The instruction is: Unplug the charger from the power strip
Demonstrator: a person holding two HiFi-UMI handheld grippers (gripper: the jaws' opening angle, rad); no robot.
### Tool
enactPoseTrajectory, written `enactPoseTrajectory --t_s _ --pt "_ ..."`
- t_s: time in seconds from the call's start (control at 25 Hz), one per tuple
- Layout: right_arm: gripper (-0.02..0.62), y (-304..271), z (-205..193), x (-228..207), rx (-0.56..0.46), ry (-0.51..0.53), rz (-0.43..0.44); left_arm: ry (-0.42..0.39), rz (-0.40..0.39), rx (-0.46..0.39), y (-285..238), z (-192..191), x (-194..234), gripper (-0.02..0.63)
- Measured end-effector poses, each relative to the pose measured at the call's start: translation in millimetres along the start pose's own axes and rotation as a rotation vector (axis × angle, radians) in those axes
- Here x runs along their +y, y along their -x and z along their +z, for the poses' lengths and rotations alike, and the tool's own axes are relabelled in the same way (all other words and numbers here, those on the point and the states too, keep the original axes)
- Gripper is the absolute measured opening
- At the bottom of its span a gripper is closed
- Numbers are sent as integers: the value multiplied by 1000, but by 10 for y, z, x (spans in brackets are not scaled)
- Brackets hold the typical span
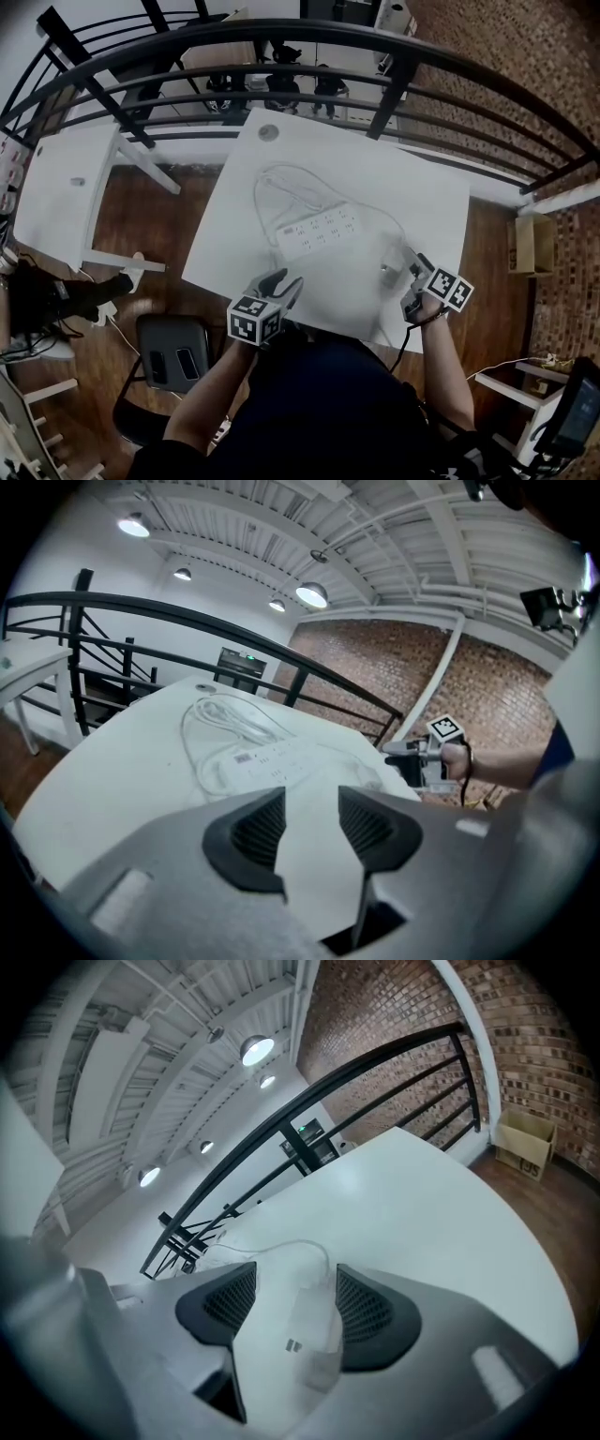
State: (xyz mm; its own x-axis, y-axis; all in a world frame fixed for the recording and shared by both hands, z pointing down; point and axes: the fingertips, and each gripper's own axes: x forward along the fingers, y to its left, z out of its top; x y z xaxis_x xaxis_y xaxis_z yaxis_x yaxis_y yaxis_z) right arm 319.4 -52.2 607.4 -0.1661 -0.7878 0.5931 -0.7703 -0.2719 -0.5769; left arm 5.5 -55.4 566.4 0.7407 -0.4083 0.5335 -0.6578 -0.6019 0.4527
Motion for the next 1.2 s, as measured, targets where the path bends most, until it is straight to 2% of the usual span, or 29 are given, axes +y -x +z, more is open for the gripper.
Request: enactPoseTrajectory --t_s 0.12,0.28,0.44,0.6,0.68,0.8,0.92,1.0,1.08,1.2 --pt "260 139 67 301 -15 45 40 7 5 -11 74 -6 27 179" --pt "221 376 120 781 -54 84 117 -7 -11 -74 273 141 -93 174" --pt "199 563 97 1253 -73 144 169 -45 -34 -131 476 291 -241 103" --pt "167 693 -43 1672 -71 225 195 -44 -38 -176 647 347 -280 44" --pt "147 783 -95 1808 -80 263 180 -40 -59 -185 714 368 -335 13" --pt "140 913 -155 1963 -98 285 165 -55 -84 -195 798 420 -395 8" --pt "113 1019 -184 2104 -122 302 168 -91 -68 -224 855 516 -351 7" --pt "73 1088 -190 2184 -146 344 171 -106 -45 -251 877 575 -316 6" --pt "29 1140 -229 2252 -162 393 196 -108 -34 -277 903 637 -362 6" --pt "26 1196 -272 2357 -164 434 249 -109 -32 -311 952 746 -533 6"
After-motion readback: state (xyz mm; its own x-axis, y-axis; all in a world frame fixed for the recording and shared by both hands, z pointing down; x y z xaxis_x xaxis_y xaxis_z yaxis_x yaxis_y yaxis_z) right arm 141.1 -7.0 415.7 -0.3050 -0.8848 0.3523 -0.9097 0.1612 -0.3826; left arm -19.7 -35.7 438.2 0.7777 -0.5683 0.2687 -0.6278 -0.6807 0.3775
